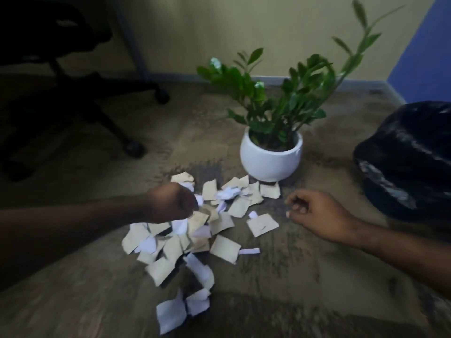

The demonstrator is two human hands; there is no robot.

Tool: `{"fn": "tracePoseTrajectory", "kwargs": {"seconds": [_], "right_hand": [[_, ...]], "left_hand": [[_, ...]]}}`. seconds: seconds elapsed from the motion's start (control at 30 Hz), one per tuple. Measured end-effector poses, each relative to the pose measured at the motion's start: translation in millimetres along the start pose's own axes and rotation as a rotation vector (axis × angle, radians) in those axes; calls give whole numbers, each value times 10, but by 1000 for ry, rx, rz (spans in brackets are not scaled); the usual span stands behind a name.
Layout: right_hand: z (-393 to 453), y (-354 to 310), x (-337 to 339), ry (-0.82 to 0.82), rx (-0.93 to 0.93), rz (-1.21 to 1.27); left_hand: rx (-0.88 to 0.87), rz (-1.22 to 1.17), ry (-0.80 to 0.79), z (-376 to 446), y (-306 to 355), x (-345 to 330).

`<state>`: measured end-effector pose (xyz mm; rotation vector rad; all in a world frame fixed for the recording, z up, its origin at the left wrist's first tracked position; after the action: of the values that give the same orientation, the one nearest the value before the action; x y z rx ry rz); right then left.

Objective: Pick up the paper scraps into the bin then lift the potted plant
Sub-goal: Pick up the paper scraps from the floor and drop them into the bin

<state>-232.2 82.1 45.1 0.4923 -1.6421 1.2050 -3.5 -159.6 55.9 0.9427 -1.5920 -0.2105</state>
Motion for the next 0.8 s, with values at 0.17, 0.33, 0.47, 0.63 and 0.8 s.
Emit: {"fn": "tracePoseTrajectory", "kwargs": {"seconds": [0.17, 0.33, 0.47, 0.63, 0.8], "right_hand": [[-13, -372, -564, -234, 128, -122], [-61, -718, -1287, -348, 93, -62], [-263, -920, -1792, -300, 57, 95], [-559, -1047, -2091, -301, 54, 107], [-638, -1084, -2192, -384, 112, -35]], "left_hand": [[151, -222, 127, -277, -456, -186], [216, -325, 205, -587, -906, -625], [252, -452, 294, -844, -1041, -988], [258, -560, 375, -1152, -1100, -1304], [209, -543, 396, -1371, -1050, -1552]]}}
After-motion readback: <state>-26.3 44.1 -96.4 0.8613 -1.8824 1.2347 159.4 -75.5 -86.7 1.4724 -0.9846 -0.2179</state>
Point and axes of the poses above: each hand's wrist, its own z-axis towards the middle knuckle, its own x-axis out of the back of the hand, y = z × x, the point moved 3 cm from there along z, towards the middle knuckle, and after that the axes turned 11 degrees about -z, right-handed, at the moved point
